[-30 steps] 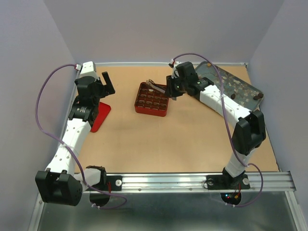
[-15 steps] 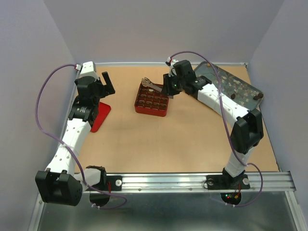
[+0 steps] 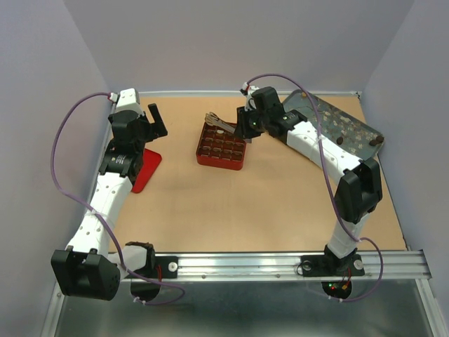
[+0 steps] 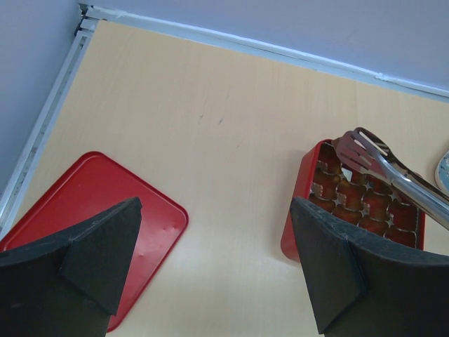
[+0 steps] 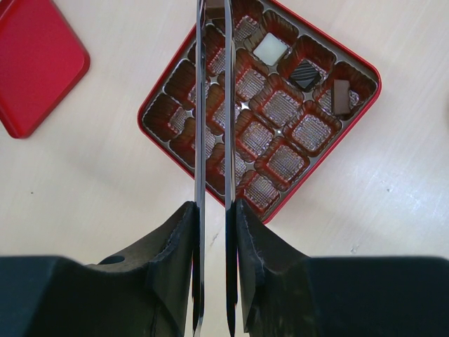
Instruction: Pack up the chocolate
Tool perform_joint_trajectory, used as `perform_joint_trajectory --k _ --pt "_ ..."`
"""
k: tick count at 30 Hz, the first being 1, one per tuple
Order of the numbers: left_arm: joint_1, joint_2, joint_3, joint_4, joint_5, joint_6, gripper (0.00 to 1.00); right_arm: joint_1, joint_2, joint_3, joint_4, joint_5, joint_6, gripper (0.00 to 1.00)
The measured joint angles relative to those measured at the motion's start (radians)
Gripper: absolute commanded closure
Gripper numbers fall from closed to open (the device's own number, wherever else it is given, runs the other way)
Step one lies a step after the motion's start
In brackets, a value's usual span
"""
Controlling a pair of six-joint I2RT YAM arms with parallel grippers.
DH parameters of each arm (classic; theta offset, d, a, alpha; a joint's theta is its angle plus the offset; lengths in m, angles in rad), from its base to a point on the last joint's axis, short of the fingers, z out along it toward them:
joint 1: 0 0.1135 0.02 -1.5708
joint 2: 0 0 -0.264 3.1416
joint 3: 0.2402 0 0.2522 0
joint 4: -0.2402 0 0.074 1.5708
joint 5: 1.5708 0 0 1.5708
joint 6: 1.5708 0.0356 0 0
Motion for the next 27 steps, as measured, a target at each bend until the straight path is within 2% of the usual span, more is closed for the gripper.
perform_joint_trajectory --k 13,18,27 --pt "0.0 0.0 0.0 -0.001 0.0 0.002 0.01 0.0 0.0 0.0 0.0 0.0 0.0 0.67" --pt "0.0 0.0 0.0 -0.001 0.0 0.002 0.01 0.0 0.0 0.0 0.0 0.001 0.0 0.62" --pt "0.0 0.0 0.0 -0.001 0.0 0.002 0.01 0.0 0.0 0.0 0.0 0.003 0.0 0.63"
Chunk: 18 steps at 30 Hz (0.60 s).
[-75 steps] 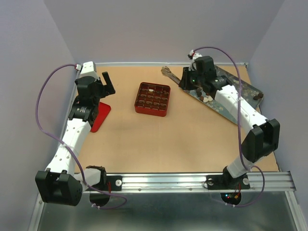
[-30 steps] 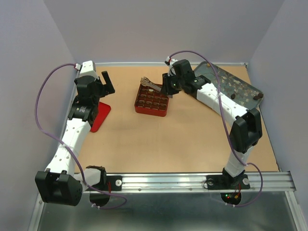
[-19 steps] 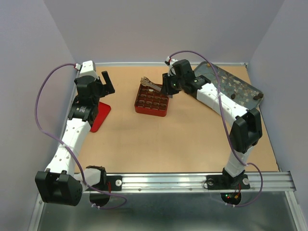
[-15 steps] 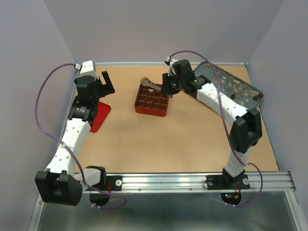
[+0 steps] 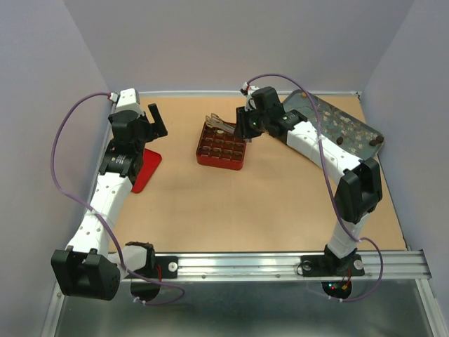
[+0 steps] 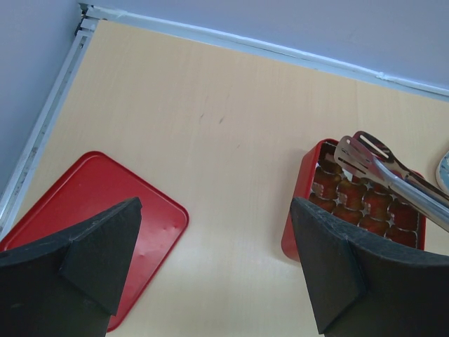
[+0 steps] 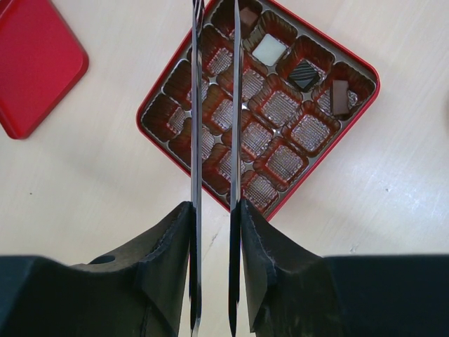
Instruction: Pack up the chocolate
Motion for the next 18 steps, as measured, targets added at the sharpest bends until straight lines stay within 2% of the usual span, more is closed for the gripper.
perform_joint_trajectory --k 6,12,15,18 --pt "0.0 0.0 0.0 0.0 0.0 0.0 0.01 0.0 0.0 0.0 0.0 0.031 0.0 0.64" --pt "0.0 0.0 0.0 -0.001 -0.009 0.0 0.01 -0.012 -0.011 0.0 -0.006 0.149 -0.016 0.64" --pt "0.0 0.0 0.0 -0.001 -0.014 0.0 0.01 -0.05 -0.047 0.0 -0.013 0.175 -0.021 0.64" --pt "0.0 0.0 0.0 -0.001 -0.019 0.0 0.01 -0.15 -0.113 -0.002 -0.013 0.197 -0.026 0.64"
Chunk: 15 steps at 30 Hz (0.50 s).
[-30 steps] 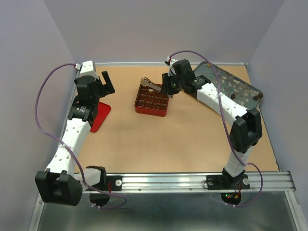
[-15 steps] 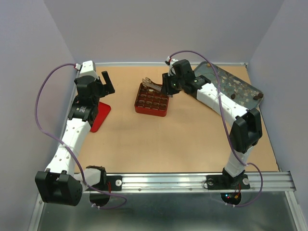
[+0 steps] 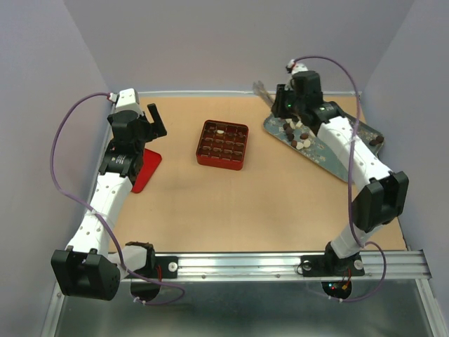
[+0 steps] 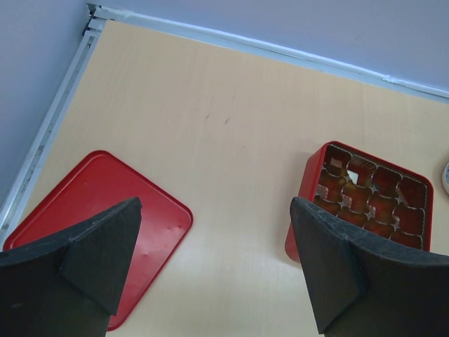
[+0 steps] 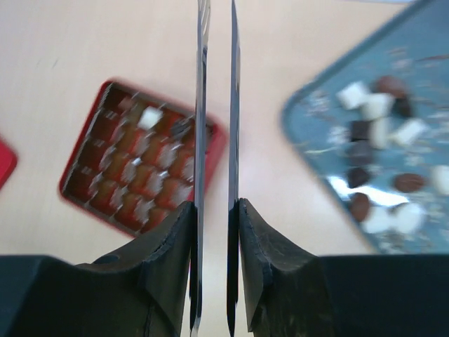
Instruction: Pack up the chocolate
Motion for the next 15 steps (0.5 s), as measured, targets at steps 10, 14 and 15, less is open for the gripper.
perform_joint_trajectory --k 10,14,15 --pt "0.0 0.0 0.0 0.0 -0.005 0.001 0.01 -0.304 -0.076 -0.09 -0.01 0.084 -0.008 0.63" --pt "0.0 0.0 0.0 -0.002 -0.008 0.017 0.01 -0.308 -0.069 -0.135 -0.041 0.078 -0.008 0.61" --pt "0.0 0.0 0.0 -0.005 -0.011 0.023 0.01 -0.307 -0.071 -0.146 -0.042 0.072 -0.007 0.61"
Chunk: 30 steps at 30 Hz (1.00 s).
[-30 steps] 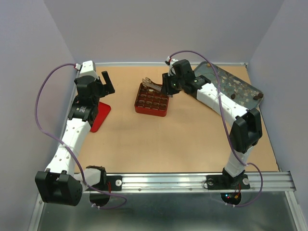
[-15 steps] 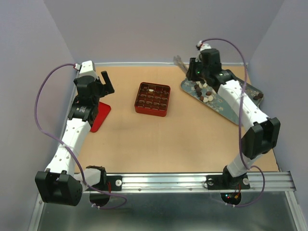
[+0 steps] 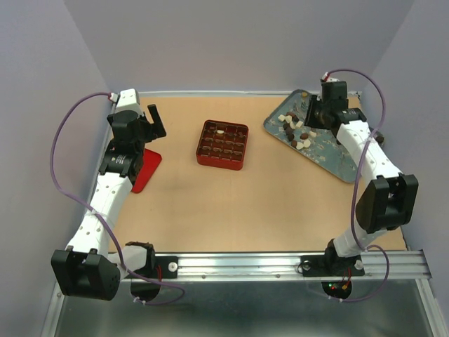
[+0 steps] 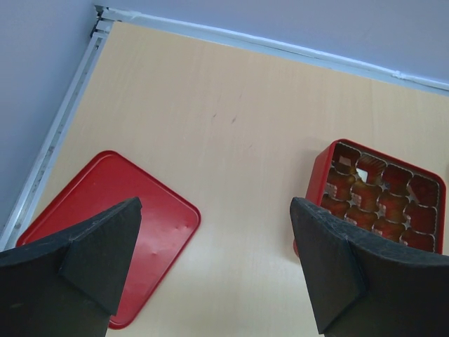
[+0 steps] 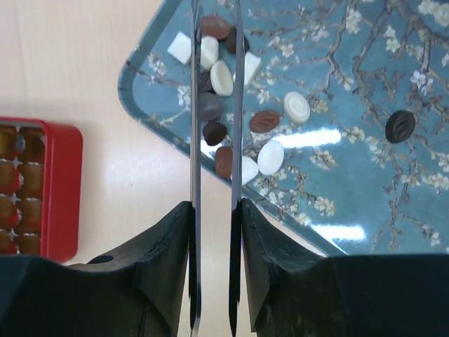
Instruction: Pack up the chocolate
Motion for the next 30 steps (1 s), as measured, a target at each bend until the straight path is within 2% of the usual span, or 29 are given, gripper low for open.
perform_joint_trajectory --k 12,30 --pt "0.0 -0.007 0.0 -0.002 -0.006 0.007 0.01 0.007 -0.087 -0.13 -0.048 0.003 0.01 0.6" --pt "0.0 -0.023 0.0 0.008 -0.018 0.011 0.01 0.007 -0.048 -0.147 -0.049 0.044 0.052 0.61"
